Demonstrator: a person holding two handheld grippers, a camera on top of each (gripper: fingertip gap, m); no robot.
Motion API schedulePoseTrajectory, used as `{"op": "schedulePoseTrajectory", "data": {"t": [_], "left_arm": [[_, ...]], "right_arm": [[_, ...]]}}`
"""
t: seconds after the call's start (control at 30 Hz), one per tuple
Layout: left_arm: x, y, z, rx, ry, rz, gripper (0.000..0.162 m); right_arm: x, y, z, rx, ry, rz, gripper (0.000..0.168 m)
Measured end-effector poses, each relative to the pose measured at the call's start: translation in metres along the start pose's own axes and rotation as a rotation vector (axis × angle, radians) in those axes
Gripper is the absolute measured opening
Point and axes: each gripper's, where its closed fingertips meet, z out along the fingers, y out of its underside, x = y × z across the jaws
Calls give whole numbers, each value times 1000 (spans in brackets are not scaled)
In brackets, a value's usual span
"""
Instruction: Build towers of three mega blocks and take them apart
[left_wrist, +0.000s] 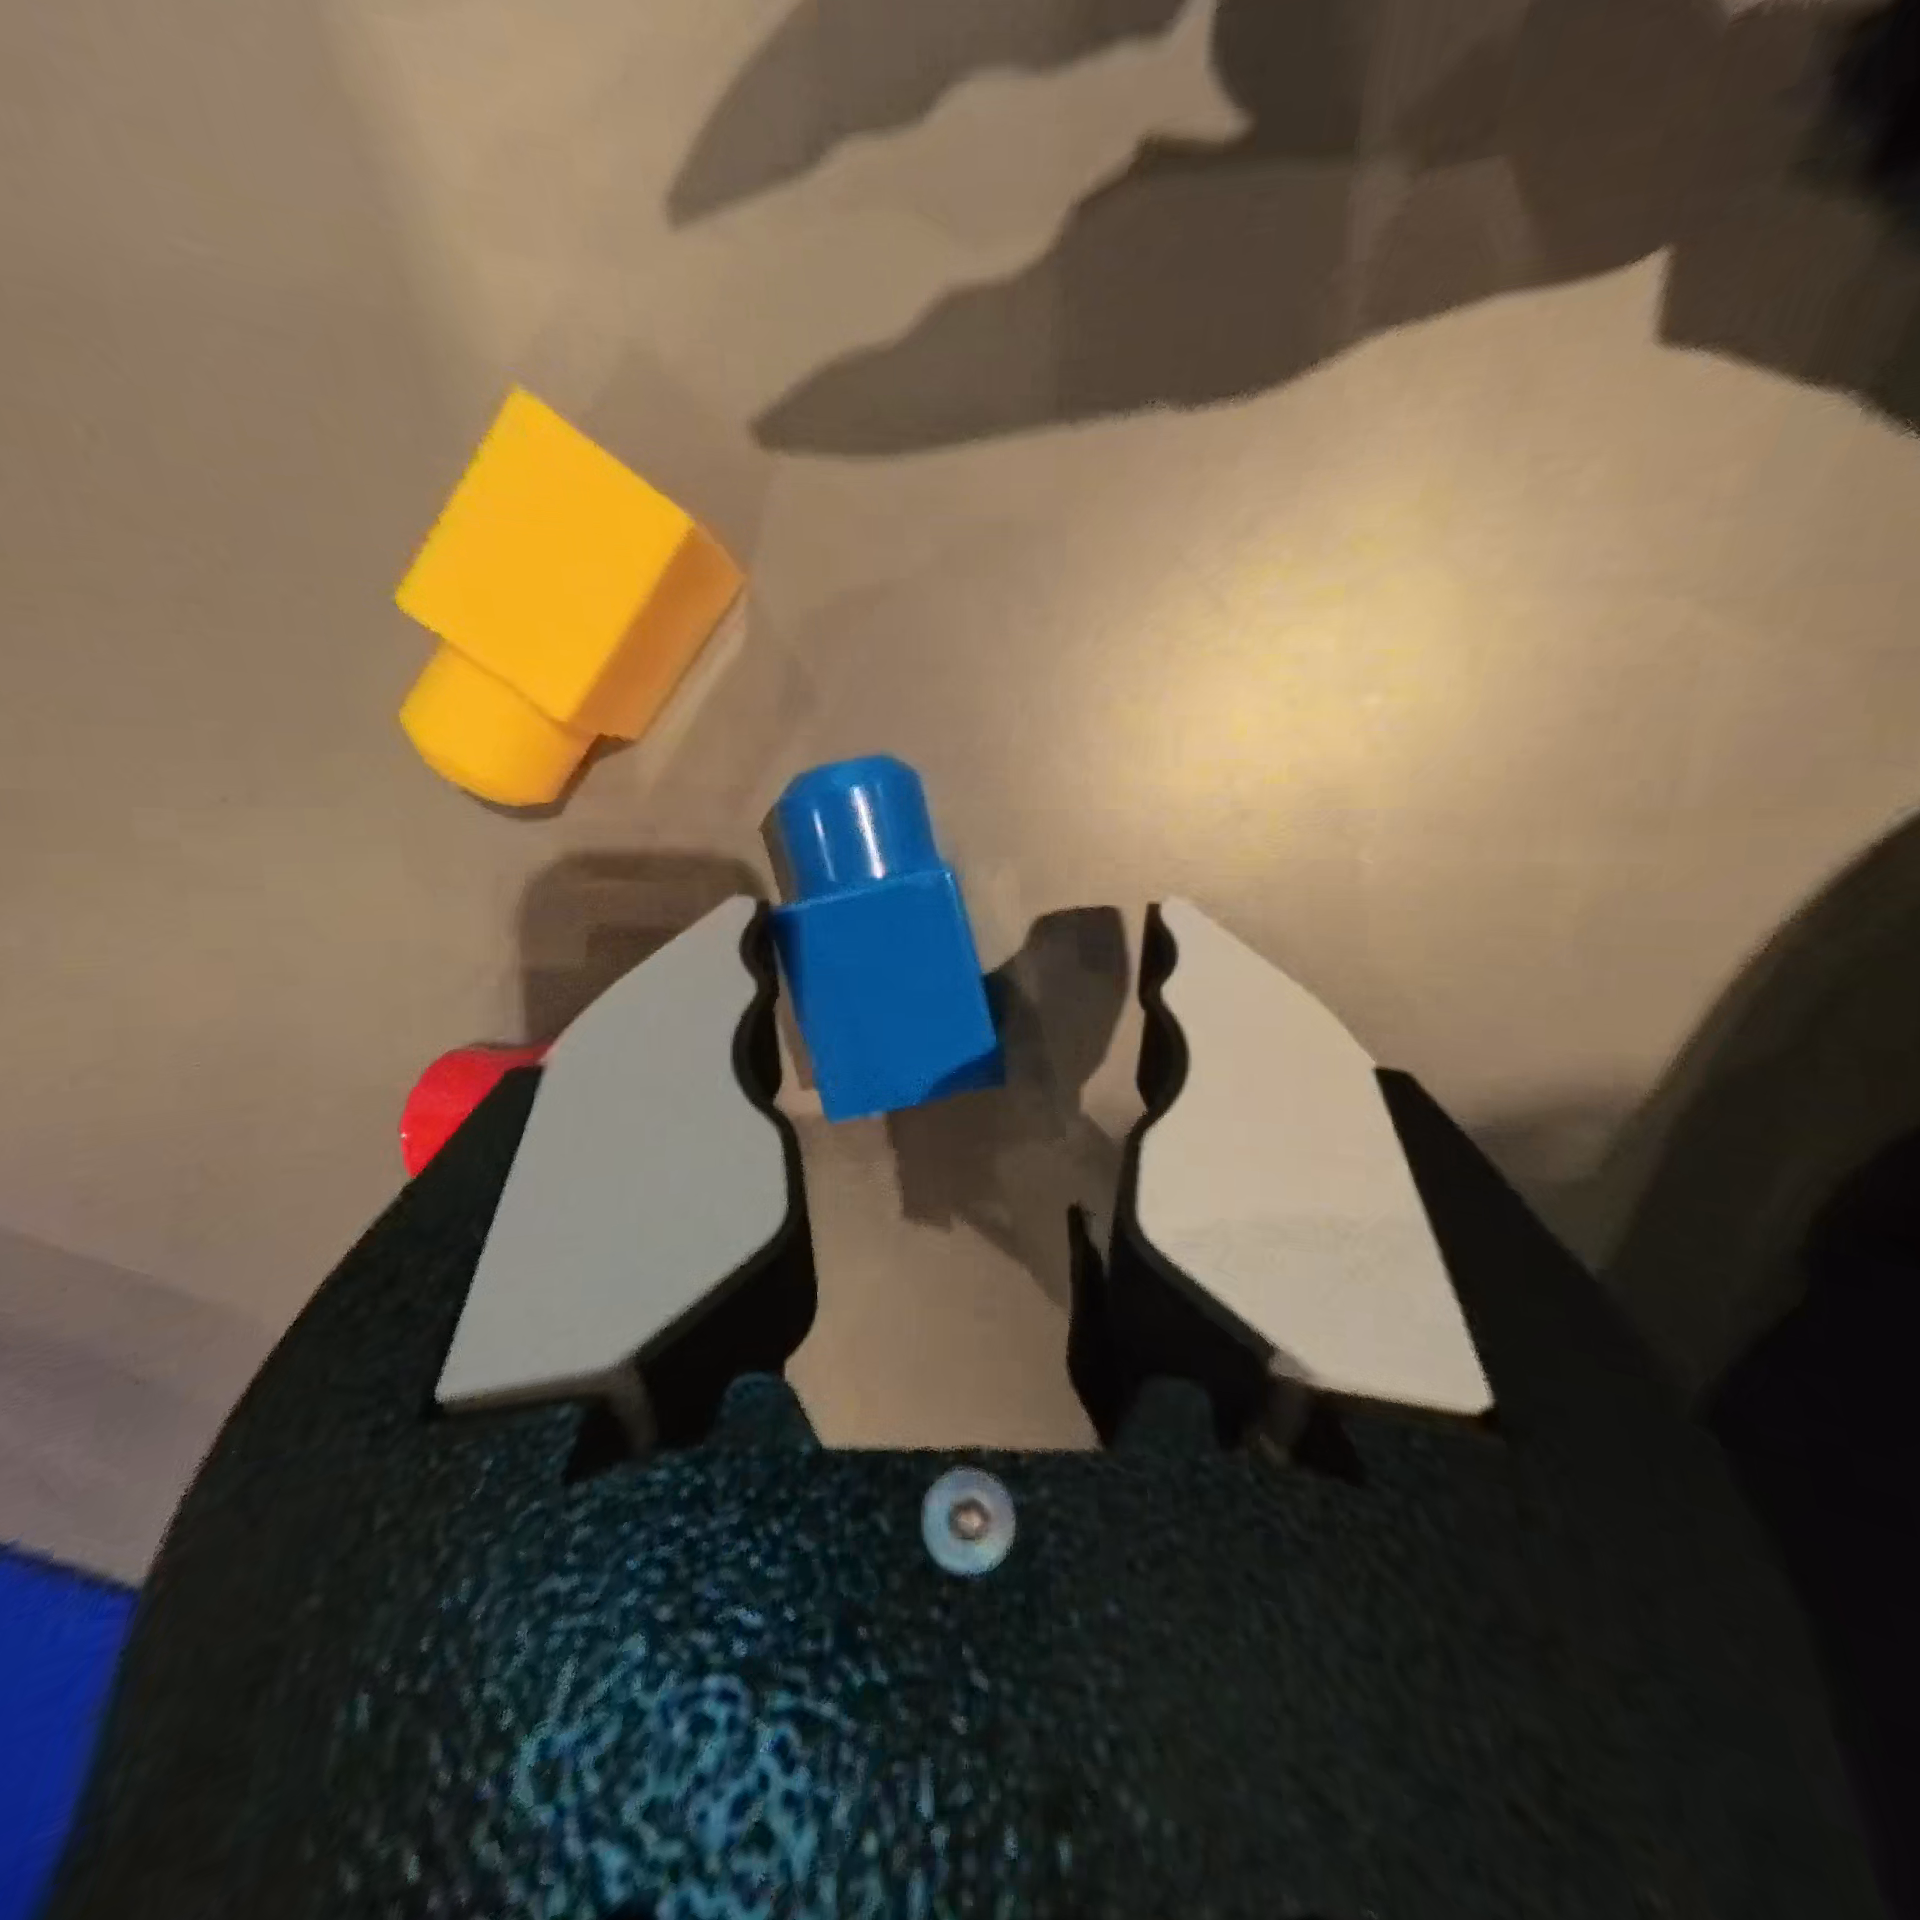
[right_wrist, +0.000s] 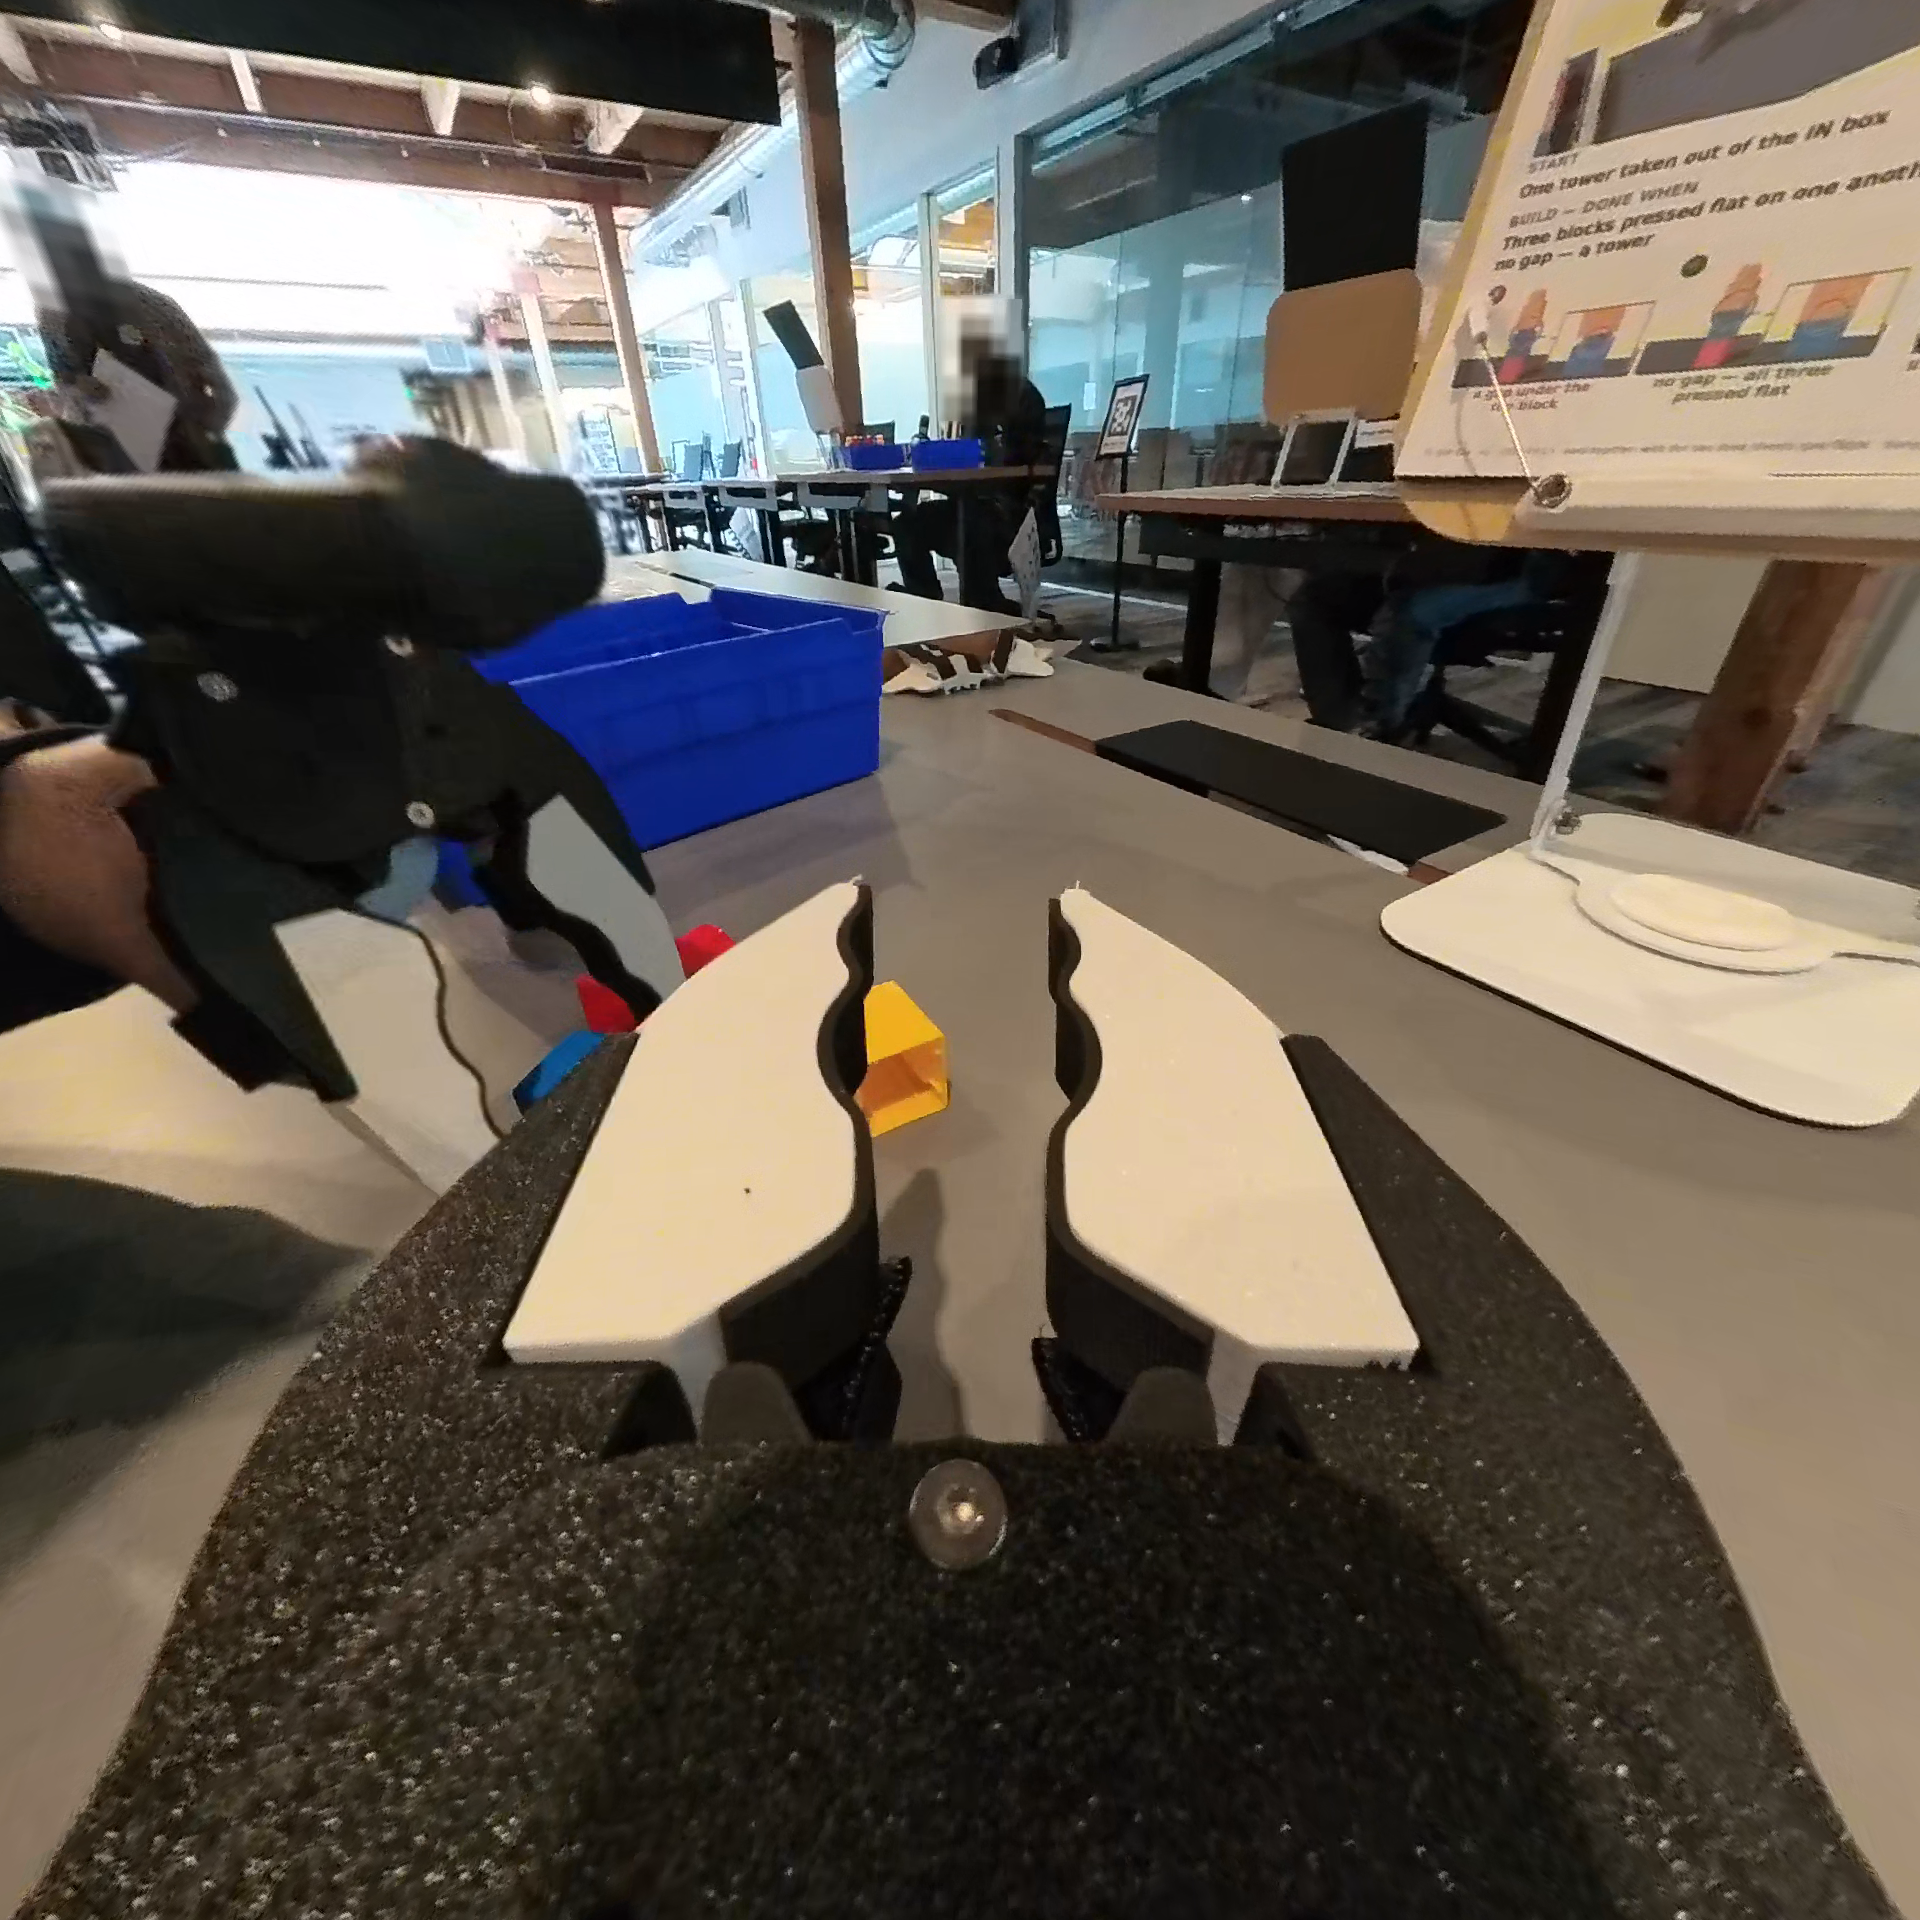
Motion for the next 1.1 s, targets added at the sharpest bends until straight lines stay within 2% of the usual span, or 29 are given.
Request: {"op": "schedulePoseTrajectory", "data": {"t": [0.13, 0.3, 0.37, 0.43, 0.57, 0.63, 0.8, 0.87, 0.93, 0.97, 1.0, 1.03, 1.1], "left_arm": [[0, 11, 13, -94, -13, -16, 61], [-2, 11, 10, -53, 11, -22, 39], [-3, 1, 3, 64, 24, -11, 36], [4, -16, -12, 247, 91, -2, 36], [31, -50, -62, 670, 386, 3, 35], [36, -53, -77, 774, 455, 21, 35], [48, -48, -77, 789, 457, 97, 36], [52, -45, -74, 777, 459, 122, 36], [52, -41, -68, 758, 432, 135, 36], [50, -38, -64, 733, 408, 143, 38], [48, -35, -58, 703, 371, 146, 53], [46, -32, -53, 676, 342, 156, 56], [51, -29, -49, 656, 344, 189, 41]], "right_arm": [[1, -4, -2, 12, 2, 1, 32], [-4, -4, -1, 10, -30, 6, 33], [-17, -3, 2, 6, -117, 24, 33], [-35, -2, 3, 1, -239, 44, 36], [-80, -5, 4, 9, -510, 97, 42], [-97, -10, 4, 39, -608, 149, 45], [-120, -7, 8, 8, -707, 160, 45], [-127, -5, 9, -22, -732, 152, 29], [-128, 3, 10, -97, -725, 108, 29], [-128, 7, 11, -140, -715, 72, 29], [-128, 9, 12, -181, -698, 33, 29], [-130, 12, 13, -222, -694, -4, 29], [-136, 15, 15, -298, -701, -57, 29]]}}
